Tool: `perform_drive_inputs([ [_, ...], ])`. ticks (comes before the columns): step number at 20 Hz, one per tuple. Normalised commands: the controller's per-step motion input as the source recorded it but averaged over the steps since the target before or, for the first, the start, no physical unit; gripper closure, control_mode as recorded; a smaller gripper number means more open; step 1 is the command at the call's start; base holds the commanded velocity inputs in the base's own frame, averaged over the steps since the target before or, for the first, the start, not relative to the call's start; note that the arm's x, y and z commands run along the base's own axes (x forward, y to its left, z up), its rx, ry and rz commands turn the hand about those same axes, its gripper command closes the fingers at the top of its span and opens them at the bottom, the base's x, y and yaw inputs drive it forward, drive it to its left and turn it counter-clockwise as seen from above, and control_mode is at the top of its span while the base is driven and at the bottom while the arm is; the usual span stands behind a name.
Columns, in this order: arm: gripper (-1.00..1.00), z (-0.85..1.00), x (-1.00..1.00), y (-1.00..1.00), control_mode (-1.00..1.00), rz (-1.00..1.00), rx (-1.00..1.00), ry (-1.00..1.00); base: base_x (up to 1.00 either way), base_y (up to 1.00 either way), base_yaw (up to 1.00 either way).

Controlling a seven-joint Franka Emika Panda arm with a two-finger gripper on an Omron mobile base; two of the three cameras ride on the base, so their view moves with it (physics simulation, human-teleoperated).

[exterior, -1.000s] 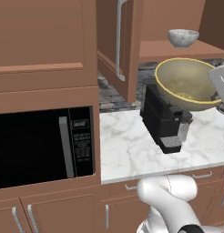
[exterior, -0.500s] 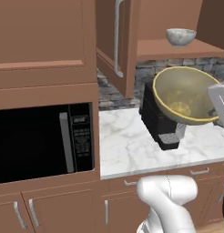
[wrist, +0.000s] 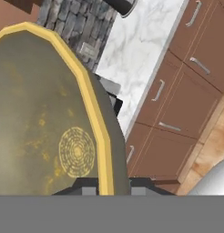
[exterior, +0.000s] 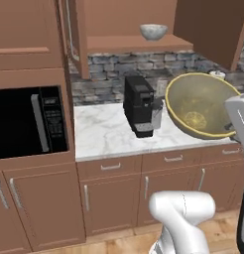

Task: Take the smaller bowl and place it next to the appetizer plate on the dining counter , and place the larger bowl next to the plate with cooked food.

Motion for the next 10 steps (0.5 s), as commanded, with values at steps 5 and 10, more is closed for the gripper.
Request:
perform_drive_inputs([
  [5, 1.00, 0.00, 0.00, 0.00, 1.00, 0.00, 0.00, 0.00, -0.13, -0.35, 0.24],
  [10, 1.00, 0.00, 0.00, 0.00, 1.00, 0.00, 0.00, 0.00, -0.01, -0.02, 0.47],
])
